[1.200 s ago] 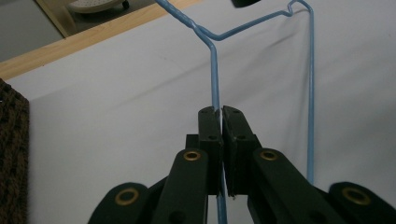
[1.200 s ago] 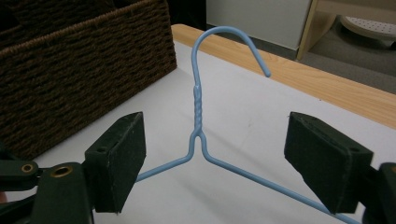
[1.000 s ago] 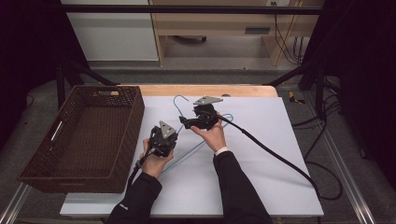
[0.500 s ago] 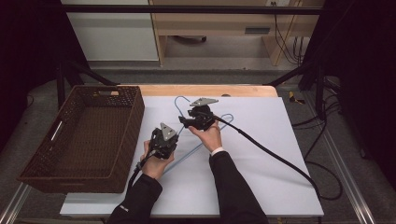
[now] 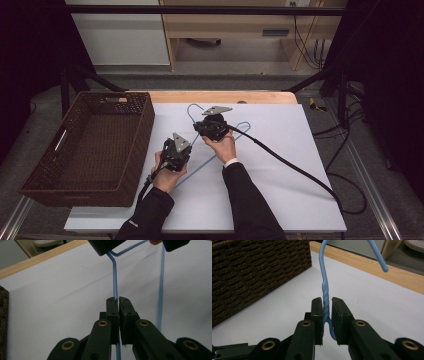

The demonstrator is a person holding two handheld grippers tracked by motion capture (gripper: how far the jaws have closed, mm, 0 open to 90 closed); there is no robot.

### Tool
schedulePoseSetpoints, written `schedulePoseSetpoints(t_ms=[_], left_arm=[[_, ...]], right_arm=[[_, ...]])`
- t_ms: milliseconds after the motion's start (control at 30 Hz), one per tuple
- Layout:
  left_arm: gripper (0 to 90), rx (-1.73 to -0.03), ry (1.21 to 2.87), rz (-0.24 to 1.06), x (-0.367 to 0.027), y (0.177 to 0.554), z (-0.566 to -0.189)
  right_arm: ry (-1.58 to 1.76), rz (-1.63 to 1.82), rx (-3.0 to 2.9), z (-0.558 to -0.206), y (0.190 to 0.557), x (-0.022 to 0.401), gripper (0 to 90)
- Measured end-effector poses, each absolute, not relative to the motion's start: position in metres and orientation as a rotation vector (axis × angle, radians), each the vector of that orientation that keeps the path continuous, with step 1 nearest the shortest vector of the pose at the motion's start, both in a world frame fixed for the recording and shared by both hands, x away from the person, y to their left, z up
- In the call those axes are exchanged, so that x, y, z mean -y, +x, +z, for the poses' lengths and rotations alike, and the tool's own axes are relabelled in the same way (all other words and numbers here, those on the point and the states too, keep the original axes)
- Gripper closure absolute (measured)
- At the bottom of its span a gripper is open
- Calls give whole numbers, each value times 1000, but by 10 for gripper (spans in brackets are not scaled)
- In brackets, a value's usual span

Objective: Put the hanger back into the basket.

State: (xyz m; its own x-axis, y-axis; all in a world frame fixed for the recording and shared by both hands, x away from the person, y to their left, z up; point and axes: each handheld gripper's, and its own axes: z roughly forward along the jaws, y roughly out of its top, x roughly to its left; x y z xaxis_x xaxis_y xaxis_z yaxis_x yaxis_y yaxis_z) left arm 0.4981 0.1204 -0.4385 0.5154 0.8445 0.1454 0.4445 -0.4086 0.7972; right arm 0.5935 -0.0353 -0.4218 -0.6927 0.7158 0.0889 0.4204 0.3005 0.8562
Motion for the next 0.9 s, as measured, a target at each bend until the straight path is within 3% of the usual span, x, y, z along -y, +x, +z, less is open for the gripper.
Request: schedulePoseSetpoints(t_ms=[367, 567, 600, 667, 767, 900], left_arm=[[861, -1045, 2021, 709, -122, 498, -438], [696, -1025, 1983, 690, -125, 501, -431], [637, -1017, 2007, 687, -125, 504, -428], [602, -1008, 2043, 644, -123, 508, -428], [567, -1013, 2100, 595, -120, 513, -429], [595, -1013, 2138, 570, -118, 518, -431]], right_arm=[[1035, 1341, -2240, -418, 590, 35, 859], [1018, 1340, -2240, -418, 589, 36, 861], [1013, 1341, -2243, -418, 589, 36, 861], [1009, 1346, -2248, -418, 588, 36, 861], [1004, 1351, -2252, -417, 588, 36, 861], [998, 1350, -2255, -417, 588, 36, 861]])
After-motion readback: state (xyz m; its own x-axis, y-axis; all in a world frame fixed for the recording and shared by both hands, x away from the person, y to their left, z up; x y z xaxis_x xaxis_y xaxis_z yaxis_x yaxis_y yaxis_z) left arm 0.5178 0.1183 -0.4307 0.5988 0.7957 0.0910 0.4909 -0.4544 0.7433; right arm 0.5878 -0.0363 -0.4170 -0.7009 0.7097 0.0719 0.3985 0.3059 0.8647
